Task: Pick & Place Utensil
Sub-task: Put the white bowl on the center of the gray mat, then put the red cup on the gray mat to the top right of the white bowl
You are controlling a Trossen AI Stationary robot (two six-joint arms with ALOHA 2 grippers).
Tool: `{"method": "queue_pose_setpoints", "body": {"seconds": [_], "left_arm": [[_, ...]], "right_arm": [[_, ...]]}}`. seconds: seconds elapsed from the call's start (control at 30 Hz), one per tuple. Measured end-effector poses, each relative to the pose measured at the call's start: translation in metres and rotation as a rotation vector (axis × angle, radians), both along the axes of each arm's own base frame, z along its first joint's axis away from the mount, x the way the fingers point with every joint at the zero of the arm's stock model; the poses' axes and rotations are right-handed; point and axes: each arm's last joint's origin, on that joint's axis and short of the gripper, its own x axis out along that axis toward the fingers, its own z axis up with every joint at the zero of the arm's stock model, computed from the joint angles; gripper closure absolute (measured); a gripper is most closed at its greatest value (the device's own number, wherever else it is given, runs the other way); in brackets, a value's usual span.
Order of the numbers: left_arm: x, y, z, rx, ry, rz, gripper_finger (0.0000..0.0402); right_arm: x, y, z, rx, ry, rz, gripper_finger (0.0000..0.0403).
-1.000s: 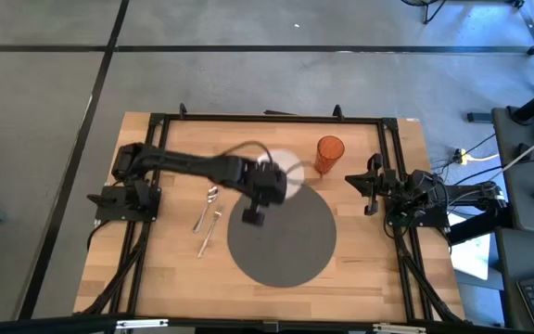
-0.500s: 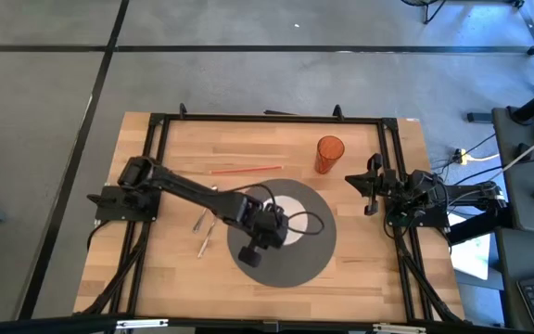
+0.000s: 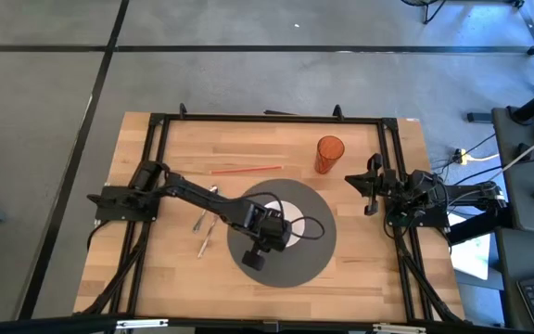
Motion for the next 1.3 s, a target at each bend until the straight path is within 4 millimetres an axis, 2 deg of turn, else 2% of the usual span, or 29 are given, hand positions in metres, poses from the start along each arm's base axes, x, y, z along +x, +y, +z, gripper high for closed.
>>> {"method": "queue_pose_setpoints", "body": {"seconds": [0.2, 0.4, 0.7, 0.87, 0.97, 1.03, 1.13, 1.23, 1.3], "left_arm": [[0.003, -0.002, -0.005, -0.044, 0.008, 0.0, 0.0397], [0.002, -0.002, -0.007, -0.049, 0.023, 0.004, 0.0374], [0.004, -0.003, 0.005, -0.058, 0.007, 0.026, 0.0329], [-0.002, 0.0, 0.045, -0.002, 0.046, -0.034, 0.0317], [-0.013, 0.011, 0.081, 0.115, -0.091, -0.048, 0.0324], [-0.022, 0.027, 0.105, 0.178, -0.176, 0.014, 0.0336], [-0.041, 0.059, 0.137, 0.179, -0.283, 0.1, 0.0361], [-0.074, 0.09, 0.164, 0.149, -0.454, 0.184, 0.039], [-0.101, 0.109, 0.171, 0.121, -0.571, 0.254, 0.0397]], "right_arm": [[0.0, 0.0, 0.0, 0.0, 0.0, 0.0, 0.0384], [0.0, 0.0, 0.0, 0.0, 0.0, 0.0, 0.0384], [0.0, 0.0, 0.0, 0.0, 0.0, 0.0, 0.0384], [0.0, 0.0, 0.0, 0.0, 0.0, 0.0, 0.0384], [0.0, 0.0, 0.0, 0.0, 0.0, 0.0, 0.0384], [0.0, 0.0, 0.0, 0.0, 0.0, 0.0, 0.0384], [0.0, 0.0, 0.0, 0.0, 0.0, 0.0, 0.0384], [0.0, 0.0, 0.0, 0.0, 0.001, 0.0, 0.0384], [0.0, 0.0, 0.0, 0.0, 0.001, 0.0, 0.0384]]}}
